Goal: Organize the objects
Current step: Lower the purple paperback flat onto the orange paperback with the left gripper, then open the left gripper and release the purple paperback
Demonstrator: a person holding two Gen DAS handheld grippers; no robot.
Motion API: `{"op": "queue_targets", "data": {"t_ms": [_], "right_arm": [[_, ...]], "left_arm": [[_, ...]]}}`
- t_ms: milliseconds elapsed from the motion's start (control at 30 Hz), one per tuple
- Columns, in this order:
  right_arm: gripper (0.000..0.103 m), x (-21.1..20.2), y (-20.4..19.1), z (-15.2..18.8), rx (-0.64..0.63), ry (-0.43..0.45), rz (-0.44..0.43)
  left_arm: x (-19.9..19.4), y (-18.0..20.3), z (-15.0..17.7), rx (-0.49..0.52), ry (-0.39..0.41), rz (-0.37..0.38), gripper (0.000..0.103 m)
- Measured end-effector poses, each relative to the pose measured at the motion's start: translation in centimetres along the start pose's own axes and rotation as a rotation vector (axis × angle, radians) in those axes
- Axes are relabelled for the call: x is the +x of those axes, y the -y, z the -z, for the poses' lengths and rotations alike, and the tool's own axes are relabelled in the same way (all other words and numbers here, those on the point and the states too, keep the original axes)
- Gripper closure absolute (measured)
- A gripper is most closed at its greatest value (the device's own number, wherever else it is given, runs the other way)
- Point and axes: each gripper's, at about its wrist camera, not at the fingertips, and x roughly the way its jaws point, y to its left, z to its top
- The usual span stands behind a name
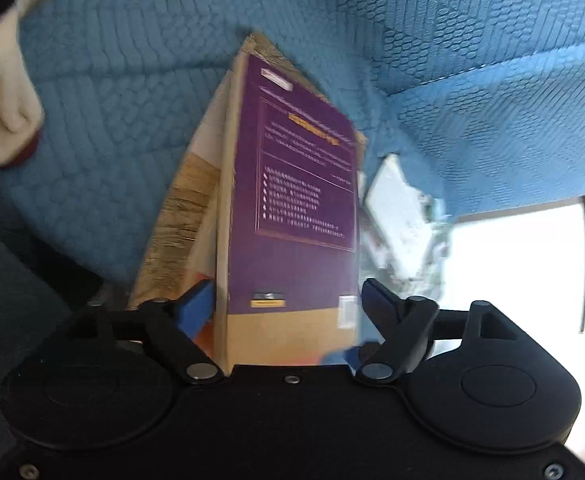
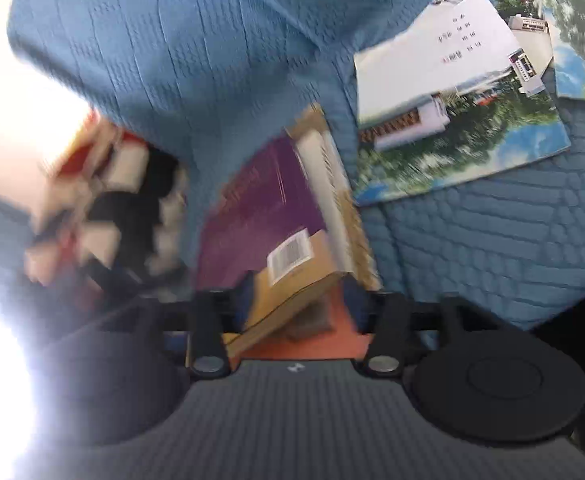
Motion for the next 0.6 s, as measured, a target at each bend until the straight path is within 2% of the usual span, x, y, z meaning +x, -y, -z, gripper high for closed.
{"op": "queue_targets", "data": {"t_ms": [67, 200, 400, 500, 600], "right_arm": [[0.042, -0.2, -0.3, 0.5, -0.091, -0.016, 0.042], [0.040, -1.0, 0.5, 1.1, -0.153, 0.008, 0.079], [0.040, -0.9, 1.9, 1.1, -0.186, 0.072, 0.038], [0.041, -0.4, 1.1, 0.4, -0.237, 0.110, 0.018], [0.049, 0.7, 0.5, 0.1, -0.286, 0.107, 0.020]], "left_arm": [[-0.2, 0.5, 0.4, 0.014, 0.013, -0.040, 0.024], [-0.4, 2.1, 1.7, 0.133, 0.102, -0.187, 0.024], [0.5, 3.8, 2.5, 0.201, 0.202, -0.258, 0.026], [1.2, 4.1, 2.4, 0.230, 0.218, -0.267, 0.027], [2.1, 4.3, 2.3, 0.259, 0.231, -0.288, 0.029]]}}
